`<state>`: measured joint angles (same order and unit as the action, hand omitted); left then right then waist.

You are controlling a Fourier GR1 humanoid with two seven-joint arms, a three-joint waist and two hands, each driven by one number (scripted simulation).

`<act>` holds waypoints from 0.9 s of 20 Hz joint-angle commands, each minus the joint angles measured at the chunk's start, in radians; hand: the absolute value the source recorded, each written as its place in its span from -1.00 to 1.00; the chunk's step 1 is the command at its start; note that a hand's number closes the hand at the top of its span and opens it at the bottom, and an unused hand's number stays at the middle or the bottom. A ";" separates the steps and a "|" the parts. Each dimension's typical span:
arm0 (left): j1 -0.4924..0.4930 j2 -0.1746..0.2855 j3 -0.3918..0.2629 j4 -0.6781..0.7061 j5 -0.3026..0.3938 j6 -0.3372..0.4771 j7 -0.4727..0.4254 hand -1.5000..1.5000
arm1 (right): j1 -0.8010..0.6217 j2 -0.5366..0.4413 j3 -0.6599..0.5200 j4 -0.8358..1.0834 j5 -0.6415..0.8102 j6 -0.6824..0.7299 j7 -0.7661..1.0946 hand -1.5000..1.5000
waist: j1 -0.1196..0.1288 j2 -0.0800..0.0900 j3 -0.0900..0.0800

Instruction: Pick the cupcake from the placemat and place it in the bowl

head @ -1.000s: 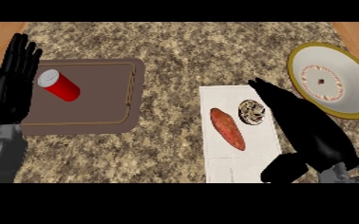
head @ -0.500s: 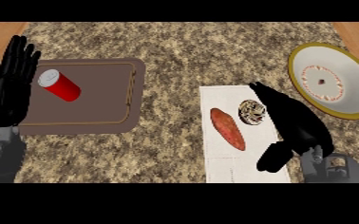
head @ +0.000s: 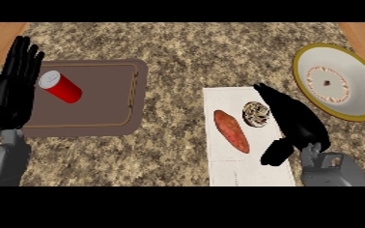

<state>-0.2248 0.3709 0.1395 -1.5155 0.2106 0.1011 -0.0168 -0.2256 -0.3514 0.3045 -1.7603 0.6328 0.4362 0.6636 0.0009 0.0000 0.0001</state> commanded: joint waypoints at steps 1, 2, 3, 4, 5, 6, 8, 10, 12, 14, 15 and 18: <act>-0.020 -0.044 -0.010 0.068 -0.038 -0.001 -0.044 0.00 | -0.044 0.015 -0.051 0.106 0.027 -0.017 -0.113 -1.00 | 0.000 0.001 0.000; 0.014 -0.018 0.010 -0.039 -0.014 -0.019 0.030 0.00 | -0.042 0.072 -0.009 0.088 0.067 -0.023 -0.066 -1.00 | 0.002 0.000 0.000; 0.004 -0.010 0.029 0.000 -0.004 -0.047 -0.010 0.00 | -0.041 0.043 -0.019 0.119 0.063 -0.005 -0.125 -1.00 | 0.002 0.000 0.000; -0.041 -0.048 -0.004 0.048 -0.049 0.004 -0.001 0.00 | -0.023 0.040 -0.028 0.165 0.100 -0.060 -0.164 -1.00 | -0.001 0.001 0.000; -0.006 -0.040 0.027 0.056 -0.028 -0.037 -0.046 0.00 | -0.036 0.062 -0.026 0.147 0.100 -0.005 -0.103 -1.00 | 0.000 0.000 0.000; -0.001 -0.070 -0.026 -0.069 -0.066 0.042 0.057 0.00 | -0.013 0.077 0.005 0.176 0.133 -0.056 -0.119 -1.00 | 0.002 0.000 0.000; -0.005 -0.002 0.050 -0.015 -0.010 -0.064 0.022 0.00 | -0.107 0.112 -0.046 0.189 0.105 0.016 -0.067 -1.00 | 0.003 0.000 0.000; 0.001 -0.014 0.067 -0.008 -0.018 -0.061 0.009 0.00 | -0.040 0.081 -0.071 0.107 0.092 0.077 -0.069 -1.00 | -0.001 -0.001 0.000; -0.039 -0.011 0.078 0.056 -0.024 -0.075 -0.004 0.00 | -0.036 0.126 -0.034 0.181 0.158 0.005 -0.104 -1.00 | -0.001 0.000 0.000; -0.040 -0.040 0.059 0.033 -0.047 -0.049 0.008 0.00 | -0.038 0.120 -0.069 0.241 0.169 -0.029 -0.173 -1.00 | 0.000 0.000 0.000; 0.020 -0.016 0.098 0.050 -0.015 -0.105 -0.047 0.00 | -0.024 0.102 -0.071 0.247 0.168 -0.023 -0.191 -1.00 | 0.001 0.000 0.000; -0.004 -0.051 0.057 -0.043 -0.059 -0.047 0.042 0.00 | -0.021 0.145 -0.073 0.286 0.205 -0.057 -0.191 -1.00 | 0.001 0.000 0.000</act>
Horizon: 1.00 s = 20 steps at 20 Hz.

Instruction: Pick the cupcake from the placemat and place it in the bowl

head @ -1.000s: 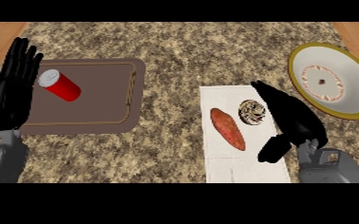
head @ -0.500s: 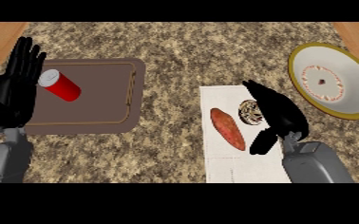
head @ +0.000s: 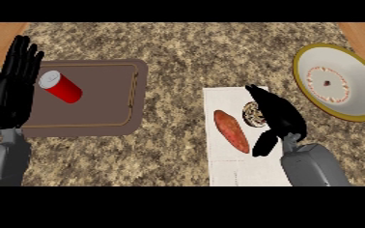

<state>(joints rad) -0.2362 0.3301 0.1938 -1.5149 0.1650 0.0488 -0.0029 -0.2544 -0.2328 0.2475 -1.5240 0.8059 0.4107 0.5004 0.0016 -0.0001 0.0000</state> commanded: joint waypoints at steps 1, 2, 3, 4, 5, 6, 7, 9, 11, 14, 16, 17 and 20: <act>-0.030 -0.006 0.008 0.056 -0.018 -0.022 -0.037 0.00 | -0.004 0.016 -0.016 0.097 0.040 -0.030 -0.060 -1.00 | -0.001 0.001 0.000; -0.039 0.013 0.017 0.018 -0.009 -0.009 0.030 0.00 | -0.057 -0.023 -0.076 0.162 0.018 -0.019 -0.086 -1.00 | 0.001 0.001 0.000; -0.013 -0.014 0.025 0.045 -0.008 -0.021 -0.026 0.00 | -0.014 0.034 -0.034 0.074 0.045 0.003 -0.008 -1.00 | -0.001 0.000 0.000; -0.067 0.008 0.030 0.022 -0.003 -0.006 0.045 0.00 | 0.000 0.037 -0.039 0.032 0.039 0.020 0.020 -1.00 | -0.003 0.000 0.000; -0.053 -0.021 0.006 0.036 -0.037 0.009 -0.002 0.00 | 0.022 0.030 -0.036 0.060 0.059 -0.005 -0.002 -1.00 | -0.003 0.000 0.000; 0.008 -0.012 0.013 -0.018 -0.010 -0.032 0.020 0.00 | -0.038 0.035 -0.065 0.136 0.061 -0.012 -0.023 -1.00 | 0.002 0.000 0.000; -0.016 -0.026 0.020 0.025 -0.028 -0.013 -0.020 0.00 | -0.010 0.057 -0.057 0.117 0.064 -0.022 -0.025 -1.00 | -0.001 0.000 0.000; 0.009 -0.051 -0.007 -0.058 -0.048 0.026 0.034 0.00 | 0.021 0.024 -0.040 0.118 0.094 -0.027 -0.058 -1.00 | 0.000 -0.001 0.000; -0.026 -0.017 0.030 0.010 -0.025 -0.024 0.014 0.00 | -0.015 0.015 -0.053 0.124 0.100 -0.018 -0.103 1.00 | -0.001 0.000 0.000; 0.035 -0.039 0.014 -0.018 -0.034 -0.025 -0.018 0.00 | -0.062 0.022 -0.072 0.181 0.129 -0.142 -0.163 1.00 | 0.004 0.000 0.000; 0.007 0.015 0.086 0.063 0.014 -0.087 -0.065 0.00 | -0.053 0.034 -0.071 0.230 0.145 -0.181 -0.200 1.00 | 0.002 0.001 0.000; -0.026 -0.015 0.051 0.052 -0.008 -0.052 -0.019 0.00 | -0.014 0.068 -0.021 0.109 0.166 -0.123 -0.122 1.00 | -0.002 0.000 0.000; -0.049 -0.057 0.020 0.093 -0.068 -0.004 -0.077 0.00 | -0.008 0.042 -0.037 0.117 0.183 -0.135 -0.169 1.00 | -0.004 0.000 0.000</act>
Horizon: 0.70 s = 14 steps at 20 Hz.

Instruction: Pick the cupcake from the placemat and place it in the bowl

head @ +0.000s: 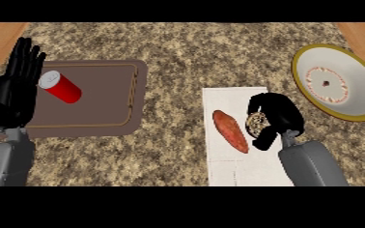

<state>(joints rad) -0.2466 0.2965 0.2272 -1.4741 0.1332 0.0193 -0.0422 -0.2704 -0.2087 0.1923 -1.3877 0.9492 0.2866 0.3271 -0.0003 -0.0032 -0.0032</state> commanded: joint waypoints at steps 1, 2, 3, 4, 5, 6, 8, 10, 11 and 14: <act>0.006 0.023 0.027 -0.023 0.017 -0.027 0.028 0.00 | 0.000 0.027 0.013 0.030 0.057 -0.054 -0.025 1.00 | 0.002 0.003 0.003; 0.066 0.015 0.028 -0.031 0.020 -0.055 -0.021 0.00 | 0.007 0.004 -0.009 -0.035 0.036 -0.008 -0.018 1.00 | 0.002 0.003 0.003; -0.002 0.016 0.029 0.035 0.012 -0.038 -0.018 0.00 | -0.017 0.012 -0.016 0.026 0.057 -0.070 -0.049 1.00 | 0.001 0.004 0.003; 0.005 0.017 0.035 -0.023 0.023 -0.013 0.016 0.00 | 0.062 -0.216 -0.150 -0.014 -0.057 -0.013 -0.217 1.00 | -0.012 0.002 0.004; 0.020 0.005 0.026 0.015 -0.001 -0.002 -0.009 0.00 | 0.105 -0.317 -0.205 -0.002 -0.081 0.007 -0.277 1.00 | -0.046 0.003 0.005; 0.058 -0.013 0.017 -0.003 -0.002 -0.003 -0.023 0.00 | 0.135 -0.377 -0.259 0.067 -0.094 -0.012 -0.329 1.00 | -0.052 0.007 0.008; 0.032 0.024 0.056 -0.007 0.004 0.010 -0.010 0.00 | 0.156 -0.480 -0.336 0.122 -0.112 0.009 -0.372 1.00 | -0.090 0.009 0.012; 0.040 0.015 0.055 -0.017 0.016 0.007 -0.003 0.00 | 0.177 -0.566 -0.393 0.190 -0.122 0.004 -0.439 1.00 | -0.088 0.010 0.016; 0.050 0.011 0.050 -0.020 0.008 0.012 -0.001 0.00 | 0.187 -0.601 -0.431 0.225 -0.148 0.003 -0.489 1.00 | -0.086 0.010 0.017; 0.034 0.025 0.060 -0.024 0.022 0.000 0.005 0.00 | 0.191 -0.719 -0.537 0.330 -0.192 -0.024 -0.624 1.00 | -0.072 0.010 0.017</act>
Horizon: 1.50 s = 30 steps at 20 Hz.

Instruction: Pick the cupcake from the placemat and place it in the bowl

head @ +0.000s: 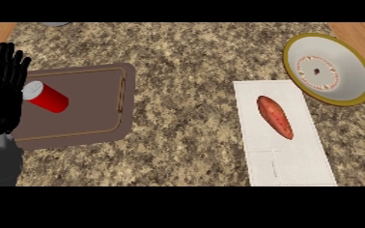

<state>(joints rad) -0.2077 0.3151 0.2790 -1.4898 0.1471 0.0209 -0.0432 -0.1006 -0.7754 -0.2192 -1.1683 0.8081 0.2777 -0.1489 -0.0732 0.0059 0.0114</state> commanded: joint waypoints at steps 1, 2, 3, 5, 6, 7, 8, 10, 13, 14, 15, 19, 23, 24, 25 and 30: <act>-0.006 -0.007 -0.002 -0.002 -0.001 0.008 0.000 0.00 | 0.032 -0.186 -0.153 0.150 -0.051 -0.044 -0.198 1.00 | 0.001 0.005 0.002; 0.008 -0.008 0.002 -0.011 0.001 0.007 -0.004 0.00 | 0.027 -0.217 -0.193 0.185 -0.062 -0.064 -0.222 1.00 | 0.015 0.002 0.003; 0.006 0.015 0.015 -0.011 0.019 -0.016 0.009 0.00 | 0.019 -0.234 -0.225 0.232 -0.077 -0.077 -0.245 1.00 | 0.033 0.003 0.004; 0.000 0.009 0.010 -0.018 0.017 -0.013 0.005 0.00 | 0.023 -0.294 -0.279 0.302 -0.105 -0.088 -0.338 1.00 | 0.034 0.001 0.003; 0.020 -0.009 -0.008 -0.017 0.012 -0.019 -0.005 0.00 | 0.018 -0.315 -0.304 0.344 -0.122 -0.093 -0.385 1.00 | 0.046 0.003 0.002; 0.002 0.000 -0.007 -0.023 0.012 -0.017 0.009 0.00 | 0.022 -0.325 -0.323 0.382 -0.136 -0.111 -0.448 1.00 | 0.048 0.001 0.002; 0.011 -0.014 -0.010 -0.017 0.007 -0.006 0.002 0.00 | 0.026 -0.353 -0.339 0.400 -0.176 -0.058 -0.535 1.00 | 0.038 -0.002 0.001; -0.001 -0.012 -0.007 -0.012 0.014 -0.011 0.001 0.00 | -0.001 -0.382 -0.380 0.452 -0.219 -0.037 -0.621 1.00 | 0.047 -0.001 0.001; -0.021 -0.015 -0.042 -0.030 0.002 -0.016 0.034 0.00 | -0.046 -0.452 -0.425 0.543 -0.245 -0.030 -0.726 1.00 | 0.079 0.001 -0.001; -0.028 -0.020 -0.043 -0.018 0.005 -0.016 0.033 0.00 | -0.039 -0.462 -0.440 0.563 -0.266 -0.012 -0.798 1.00 | 0.067 0.000 -0.001; -0.021 -0.021 -0.046 -0.042 0.006 -0.015 0.043 0.00 | -0.047 -0.490 -0.451 0.601 -0.281 0.034 -0.824 1.00 | 0.079 -0.002 -0.001; -0.062 -0.001 -0.036 0.005 -0.007 -0.010 0.040 0.00 | -0.112 -0.540 -0.474 0.676 -0.355 0.179 -0.892 1.00 | 0.079 0.000 -0.006; -0.037 -0.015 -0.049 -0.012 0.005 -0.033 0.027 0.00 | -0.166 -0.570 -0.437 0.705 -0.387 0.286 -0.875 1.00 | 0.102 -0.001 -0.007; -0.098 -0.028 -0.083 -0.019 -0.025 0.006 0.082 0.00 | -0.214 -0.595 -0.416 0.681 -0.393 0.321 -0.826 1.00 | 0.106 0.001 -0.008; -0.054 -0.031 -0.066 -0.025 -0.009 -0.005 0.059 0.00 | -0.209 -0.562 -0.395 0.703 -0.385 0.299 -0.829 1.00 | 0.119 0.002 -0.007; -0.119 -0.019 -0.070 0.017 -0.012 -0.014 0.059 0.00 | -0.331 -0.552 -0.310 0.668 -0.404 0.350 -0.728 1.00 | 0.129 0.008 -0.009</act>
<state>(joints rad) -0.2995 0.2991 0.2173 -1.4854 0.1391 0.0054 0.0102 -0.3550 -1.3324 -0.5772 -0.5062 0.4162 0.4487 -0.8222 0.0406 0.0102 0.0029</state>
